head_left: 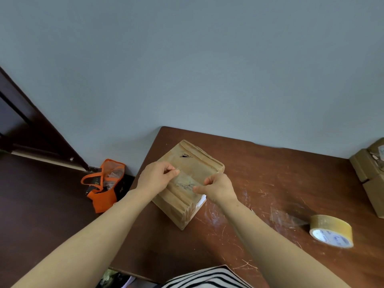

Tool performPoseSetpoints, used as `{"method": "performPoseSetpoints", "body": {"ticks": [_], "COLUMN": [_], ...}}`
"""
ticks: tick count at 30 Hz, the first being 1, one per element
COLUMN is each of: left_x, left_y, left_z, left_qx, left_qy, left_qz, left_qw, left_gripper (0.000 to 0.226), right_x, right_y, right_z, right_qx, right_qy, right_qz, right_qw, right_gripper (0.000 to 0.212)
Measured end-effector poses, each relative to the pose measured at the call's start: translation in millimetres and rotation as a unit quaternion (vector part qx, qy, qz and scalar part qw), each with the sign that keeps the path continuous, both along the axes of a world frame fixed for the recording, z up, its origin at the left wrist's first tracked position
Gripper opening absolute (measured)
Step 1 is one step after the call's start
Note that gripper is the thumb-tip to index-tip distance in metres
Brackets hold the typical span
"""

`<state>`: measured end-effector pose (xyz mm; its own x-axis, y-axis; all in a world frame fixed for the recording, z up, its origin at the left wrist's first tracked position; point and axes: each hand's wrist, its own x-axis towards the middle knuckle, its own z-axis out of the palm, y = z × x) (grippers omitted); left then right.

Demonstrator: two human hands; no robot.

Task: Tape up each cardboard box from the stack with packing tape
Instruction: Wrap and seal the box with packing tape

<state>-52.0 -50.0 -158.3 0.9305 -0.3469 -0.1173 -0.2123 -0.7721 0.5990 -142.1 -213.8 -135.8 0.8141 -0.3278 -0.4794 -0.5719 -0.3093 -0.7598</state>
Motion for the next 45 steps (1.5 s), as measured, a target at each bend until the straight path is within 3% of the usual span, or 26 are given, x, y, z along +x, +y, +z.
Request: {"method": "performPoseSetpoints", "body": {"ticks": [7, 16, 20, 29, 32, 35, 37, 39, 41, 45], "left_x": [-1, -7, -6, -7, -9, -19, -36, -58, -70, -75], "left_y": [0, -1, -2, 1, 1, -1, -16, -39, -50, -55], "left_z": [-3, 0, 0, -14, -13, -8, -3, -3, -12, -22], "left_qx": [0.003, 0.012, 0.015, 0.004, 0.042, 0.075, 0.073, 0.108, 0.201, 0.297], "left_qy": [-0.025, -0.055, -0.048, -0.086, -0.105, -0.206, -0.269, -0.216, -0.138, -0.148], "left_qz": [0.005, 0.008, 0.013, 0.016, -0.012, -0.018, -0.071, -0.110, -0.131, -0.129], "left_qw": [1.000, 0.998, 0.999, 0.996, 0.994, 0.975, 0.958, 0.964, 0.961, 0.934], "left_gripper": [0.017, 0.017, 0.017, 0.018, 0.014, 0.023, 0.037, 0.057, 0.068, 0.070], "right_x": [5, 11, 15, -14, -22, -15, -4, 12, 19, 17], "right_y": [2, 8, 3, -22, -27, -28, -29, -32, -33, -35], "right_z": [1, -6, -5, -18, -25, -15, -9, -16, -28, -36], "right_qx": [-0.054, -0.189, -0.159, 0.030, 0.065, -0.086, -0.154, -0.222, -0.300, -0.340], "right_qy": [0.020, 0.058, 0.070, 0.094, 0.007, -0.144, -0.219, -0.219, -0.162, -0.126], "right_qz": [0.022, 0.077, 0.088, 0.048, -0.031, -0.049, 0.024, 0.144, 0.239, 0.268], "right_qw": [0.998, 0.977, 0.981, 0.994, 0.997, 0.985, 0.963, 0.939, 0.909, 0.892], "right_gripper": [0.046, 0.038, 0.043, 0.054, 0.056, 0.043, 0.025, 0.036, 0.047, 0.050]}}
